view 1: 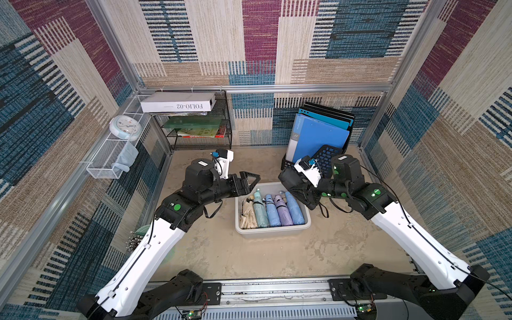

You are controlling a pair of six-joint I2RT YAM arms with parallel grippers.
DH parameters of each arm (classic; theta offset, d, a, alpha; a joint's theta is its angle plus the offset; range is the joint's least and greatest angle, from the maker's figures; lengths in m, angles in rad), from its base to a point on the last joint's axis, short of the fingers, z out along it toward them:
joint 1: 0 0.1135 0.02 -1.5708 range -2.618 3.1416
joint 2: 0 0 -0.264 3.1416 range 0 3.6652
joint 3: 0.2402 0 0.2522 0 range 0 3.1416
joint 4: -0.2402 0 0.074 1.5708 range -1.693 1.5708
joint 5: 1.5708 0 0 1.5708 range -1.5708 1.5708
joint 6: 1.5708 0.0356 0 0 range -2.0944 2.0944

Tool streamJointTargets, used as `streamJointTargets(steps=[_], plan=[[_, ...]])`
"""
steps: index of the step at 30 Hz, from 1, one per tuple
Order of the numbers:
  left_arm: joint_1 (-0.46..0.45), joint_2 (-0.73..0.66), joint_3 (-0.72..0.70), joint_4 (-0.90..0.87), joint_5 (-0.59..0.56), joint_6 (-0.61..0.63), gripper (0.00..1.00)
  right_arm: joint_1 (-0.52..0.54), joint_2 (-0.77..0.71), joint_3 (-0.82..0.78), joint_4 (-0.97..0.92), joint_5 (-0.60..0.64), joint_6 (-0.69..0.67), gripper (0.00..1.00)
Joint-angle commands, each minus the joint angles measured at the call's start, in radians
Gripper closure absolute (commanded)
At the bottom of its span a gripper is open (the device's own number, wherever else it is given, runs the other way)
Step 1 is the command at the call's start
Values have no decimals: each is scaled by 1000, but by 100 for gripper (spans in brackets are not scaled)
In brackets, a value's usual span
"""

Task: Put the umbrella into the storage box
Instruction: Pick up the umbrella from the center of the board.

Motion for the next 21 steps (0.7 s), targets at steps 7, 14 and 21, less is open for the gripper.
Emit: streamJointTargets(steps=[7, 14, 21], plan=[[0, 30, -4, 100, 254, -91, 9, 98, 111, 112, -12, -157, -91, 83], [0, 59, -12, 78, 290, -81, 18, 139, 193, 182, -31, -214, -106, 83], [0, 67, -17, 102, 295, -88, 54, 156, 241, 217, -51, -208, -112, 83]])
